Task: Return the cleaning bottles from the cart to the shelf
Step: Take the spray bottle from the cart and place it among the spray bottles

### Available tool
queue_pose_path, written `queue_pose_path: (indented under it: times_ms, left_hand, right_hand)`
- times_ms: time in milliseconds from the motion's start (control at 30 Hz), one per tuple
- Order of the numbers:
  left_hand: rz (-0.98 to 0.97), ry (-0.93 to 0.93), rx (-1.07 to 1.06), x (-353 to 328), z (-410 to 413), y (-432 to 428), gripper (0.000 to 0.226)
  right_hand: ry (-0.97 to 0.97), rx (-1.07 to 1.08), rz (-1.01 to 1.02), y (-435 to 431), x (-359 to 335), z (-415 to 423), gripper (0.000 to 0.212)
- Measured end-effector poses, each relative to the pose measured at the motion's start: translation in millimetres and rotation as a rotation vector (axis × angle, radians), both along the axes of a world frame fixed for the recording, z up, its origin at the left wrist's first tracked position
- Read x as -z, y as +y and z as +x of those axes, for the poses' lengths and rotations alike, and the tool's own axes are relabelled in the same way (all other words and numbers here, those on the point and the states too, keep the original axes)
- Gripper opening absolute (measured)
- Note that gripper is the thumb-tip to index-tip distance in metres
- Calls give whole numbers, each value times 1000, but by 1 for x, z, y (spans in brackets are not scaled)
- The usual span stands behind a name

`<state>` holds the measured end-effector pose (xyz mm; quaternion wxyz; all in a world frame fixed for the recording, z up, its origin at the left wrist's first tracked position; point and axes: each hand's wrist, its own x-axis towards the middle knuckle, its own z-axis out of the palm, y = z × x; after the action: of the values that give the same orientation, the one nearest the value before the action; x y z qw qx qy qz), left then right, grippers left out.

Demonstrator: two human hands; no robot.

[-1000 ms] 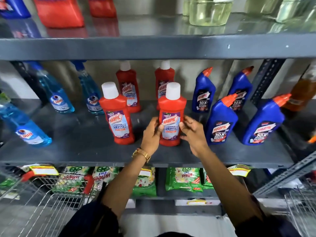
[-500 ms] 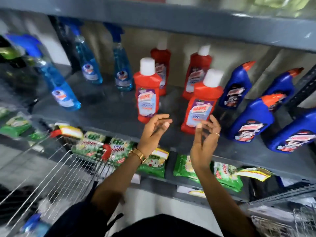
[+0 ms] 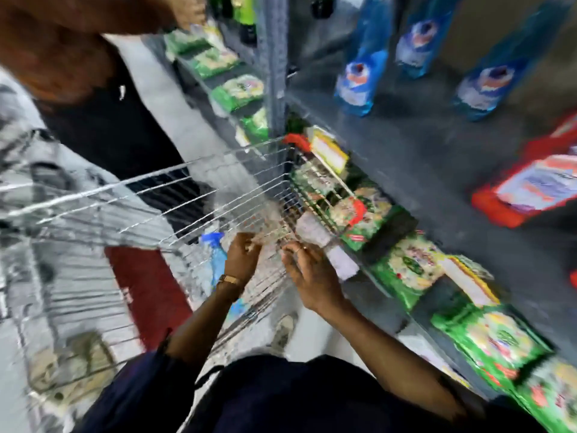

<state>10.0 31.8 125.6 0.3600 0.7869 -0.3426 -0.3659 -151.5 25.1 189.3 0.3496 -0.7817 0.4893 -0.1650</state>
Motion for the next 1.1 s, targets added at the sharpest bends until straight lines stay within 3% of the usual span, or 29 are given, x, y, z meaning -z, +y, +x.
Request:
queue_pose_path:
  times_ms: [133, 300, 367, 567, 700, 933, 1100]
  left_hand:
    - [489, -15, 143, 65, 48, 32, 26]
    - [536, -10, 55, 114, 71, 49, 38]
    - [562, -30, 48, 129, 76, 49, 39]
    - [658, -43, 78, 167, 88, 37, 84]
    - [733, 45, -162, 188, 98, 32, 69]
    - [743, 267, -155, 201, 111, 32, 62]
    - [635, 262, -208, 181, 105, 33, 60]
  right_hand:
    - [403, -59, 18, -2, 37, 47, 41]
    - [674, -95, 37, -12, 65, 67, 37]
    - [688, -81, 1, -11, 65, 63, 36]
    - [698, -124, -60, -13, 66, 65, 42]
    - [678, -101, -5, -14, 71, 62, 36]
    - [686, -96, 6, -12, 72, 63, 34]
    - [655, -78, 27, -12, 70, 64, 33]
